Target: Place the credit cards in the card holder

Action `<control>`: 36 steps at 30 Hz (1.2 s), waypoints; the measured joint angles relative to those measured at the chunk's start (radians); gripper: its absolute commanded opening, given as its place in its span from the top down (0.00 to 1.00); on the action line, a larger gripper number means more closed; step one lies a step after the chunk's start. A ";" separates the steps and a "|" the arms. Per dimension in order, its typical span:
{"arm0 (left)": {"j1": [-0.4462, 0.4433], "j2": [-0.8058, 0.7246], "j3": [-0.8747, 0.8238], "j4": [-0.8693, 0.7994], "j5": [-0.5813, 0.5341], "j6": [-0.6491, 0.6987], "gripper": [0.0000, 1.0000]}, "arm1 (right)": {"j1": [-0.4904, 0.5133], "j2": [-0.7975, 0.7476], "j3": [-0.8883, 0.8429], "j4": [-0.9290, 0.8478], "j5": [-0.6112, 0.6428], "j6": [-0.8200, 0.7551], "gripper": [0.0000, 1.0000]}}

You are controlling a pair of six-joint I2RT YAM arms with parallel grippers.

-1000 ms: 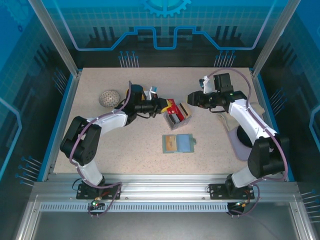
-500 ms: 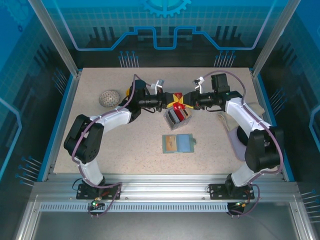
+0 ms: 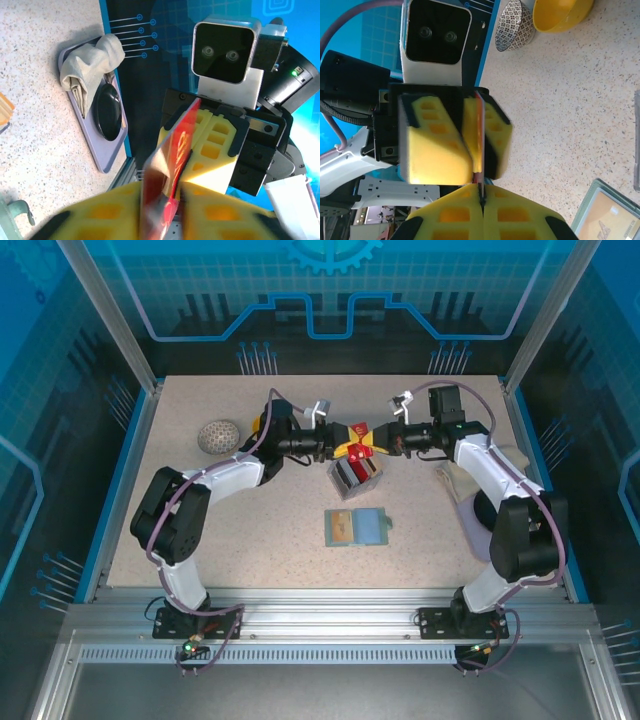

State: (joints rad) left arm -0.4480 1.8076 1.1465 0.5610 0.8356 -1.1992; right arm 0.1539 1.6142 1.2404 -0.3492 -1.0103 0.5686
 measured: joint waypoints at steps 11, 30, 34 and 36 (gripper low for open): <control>-0.008 -0.099 -0.025 -0.498 -0.243 0.233 0.44 | 0.048 -0.187 -0.122 -0.192 0.445 -0.107 1.00; -0.129 -0.075 -0.142 -0.803 -0.440 0.372 0.42 | 0.324 -0.262 -0.419 -0.206 0.974 -0.022 1.00; -0.139 -0.034 -0.142 -0.804 -0.441 0.372 0.43 | 0.324 -0.245 -0.431 -0.182 0.977 -0.011 1.00; -0.141 -0.022 -0.142 -0.804 -0.442 0.372 0.43 | 0.325 -0.237 -0.439 -0.172 0.977 -0.006 1.00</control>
State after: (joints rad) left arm -0.5888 1.7859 1.0050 -0.2428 0.3939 -0.8268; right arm 0.4789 1.3777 0.8013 -0.5213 -0.0330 0.5621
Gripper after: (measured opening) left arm 0.572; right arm 0.045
